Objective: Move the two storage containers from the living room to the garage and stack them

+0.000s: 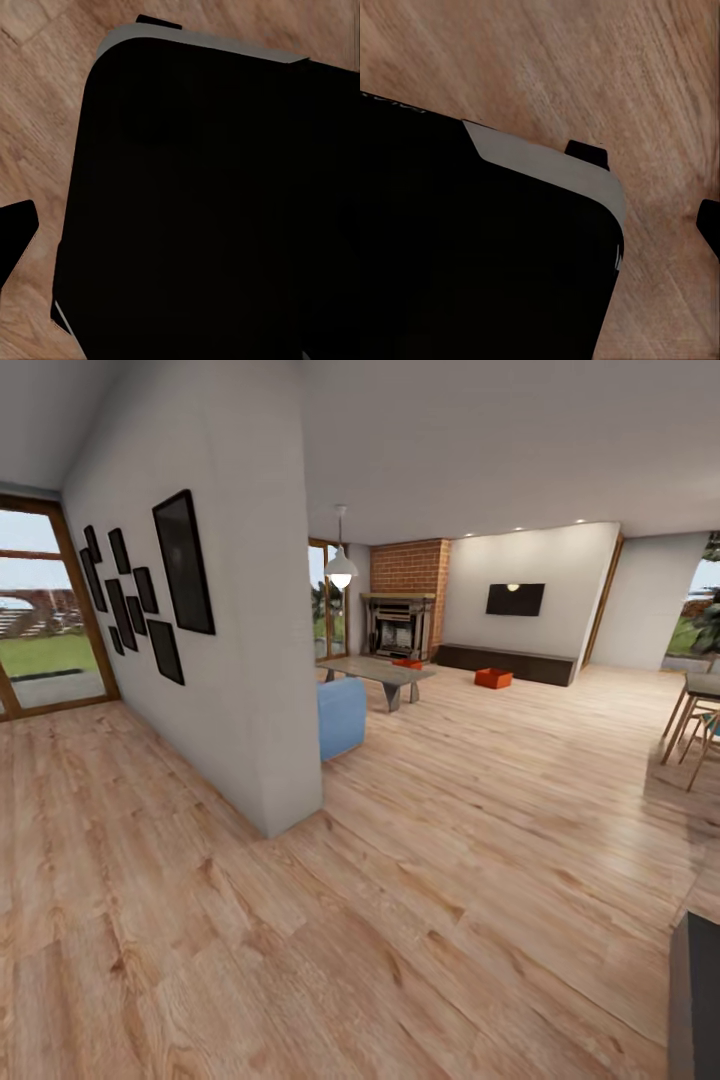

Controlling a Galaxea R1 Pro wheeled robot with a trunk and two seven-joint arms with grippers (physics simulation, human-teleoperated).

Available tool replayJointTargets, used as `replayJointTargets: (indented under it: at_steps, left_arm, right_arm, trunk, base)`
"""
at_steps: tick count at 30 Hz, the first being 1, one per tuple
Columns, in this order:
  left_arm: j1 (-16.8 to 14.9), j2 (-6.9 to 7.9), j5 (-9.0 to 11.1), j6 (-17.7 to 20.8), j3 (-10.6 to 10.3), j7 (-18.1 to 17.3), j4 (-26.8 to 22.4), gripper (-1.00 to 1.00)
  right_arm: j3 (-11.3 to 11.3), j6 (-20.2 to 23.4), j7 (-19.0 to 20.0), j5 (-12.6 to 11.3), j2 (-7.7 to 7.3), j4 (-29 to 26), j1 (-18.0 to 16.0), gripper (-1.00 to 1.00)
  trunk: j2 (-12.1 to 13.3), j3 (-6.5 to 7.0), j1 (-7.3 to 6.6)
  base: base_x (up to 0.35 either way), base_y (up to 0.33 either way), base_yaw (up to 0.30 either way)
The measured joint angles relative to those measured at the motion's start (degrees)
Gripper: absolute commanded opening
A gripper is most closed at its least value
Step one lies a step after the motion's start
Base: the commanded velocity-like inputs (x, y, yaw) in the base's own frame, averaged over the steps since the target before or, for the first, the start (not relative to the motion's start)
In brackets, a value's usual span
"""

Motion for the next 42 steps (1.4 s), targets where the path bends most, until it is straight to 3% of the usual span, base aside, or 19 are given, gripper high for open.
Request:
replayJointTargets:
  at_steps: [42]
  left_arm:
    - [0.0, -0.05, -0.1, 0.0, 0.0, 0.0, 0.0, 1.00]
  right_arm:
    - [0.7, -0.1, 0.0, 0.5, -0.13, -0.1, 0.0, 1.00]
  trunk:
    - [0.0, 0.00, 0.00]
  base:
    - [0.335, 0.000, -0.029]
